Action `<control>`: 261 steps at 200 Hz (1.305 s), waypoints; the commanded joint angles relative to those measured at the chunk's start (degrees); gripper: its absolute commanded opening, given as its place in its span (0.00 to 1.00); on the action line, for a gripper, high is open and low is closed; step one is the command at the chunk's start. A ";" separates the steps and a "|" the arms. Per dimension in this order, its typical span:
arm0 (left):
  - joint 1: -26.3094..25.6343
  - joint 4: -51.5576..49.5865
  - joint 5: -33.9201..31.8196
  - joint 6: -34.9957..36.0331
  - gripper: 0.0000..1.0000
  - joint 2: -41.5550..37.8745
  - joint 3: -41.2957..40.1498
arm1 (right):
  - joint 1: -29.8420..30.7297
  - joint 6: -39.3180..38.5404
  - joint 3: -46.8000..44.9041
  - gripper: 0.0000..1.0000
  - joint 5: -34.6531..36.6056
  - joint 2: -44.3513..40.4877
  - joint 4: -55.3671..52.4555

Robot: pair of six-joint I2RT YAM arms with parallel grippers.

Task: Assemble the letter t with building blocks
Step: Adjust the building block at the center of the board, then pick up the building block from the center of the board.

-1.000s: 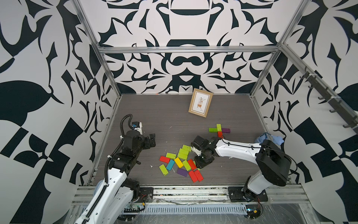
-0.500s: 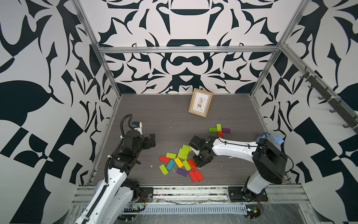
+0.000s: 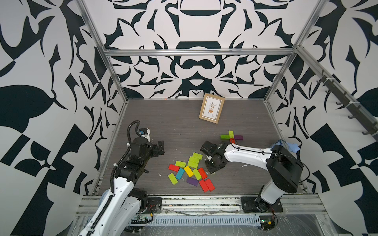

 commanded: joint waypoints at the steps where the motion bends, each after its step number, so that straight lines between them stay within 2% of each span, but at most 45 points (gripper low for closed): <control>1: -0.01 0.38 -0.43 -0.44 1.00 -0.45 0.82 | -0.19 -0.19 1.16 0.50 -0.71 0.20 0.41; 44: -0.01 0.29 -0.45 -0.45 1.00 -0.06 0.86 | -0.18 -0.83 0.90 0.48 -3.53 0.44 2.48; 93: -0.01 0.22 -0.52 -0.44 1.00 -0.22 0.77 | -0.15 1.06 2.00 0.45 -1.64 2.62 2.28; 123: -0.01 0.20 -0.60 -0.52 1.00 -0.12 0.77 | -0.17 3.49 2.21 0.40 0.47 3.53 2.12; 155: -0.01 0.31 -0.54 -0.47 1.00 -0.07 0.76 | -0.28 5.90 1.48 0.28 3.98 1.68 1.92; 173: -0.01 0.44 -0.56 -0.49 1.00 -0.06 0.71 | -0.64 6.54 1.04 0.24 5.97 0.25 1.30; 205: -0.03 0.48 -0.43 -0.43 1.00 -0.08 0.70 | -4.63 6.21 -0.38 0.23 6.63 -3.01 0.06; 261: -0.01 0.78 -0.16 -0.19 1.00 -0.01 0.84 | -19.49 1.36 -4.61 0.23 2.86 -10.88 -1.10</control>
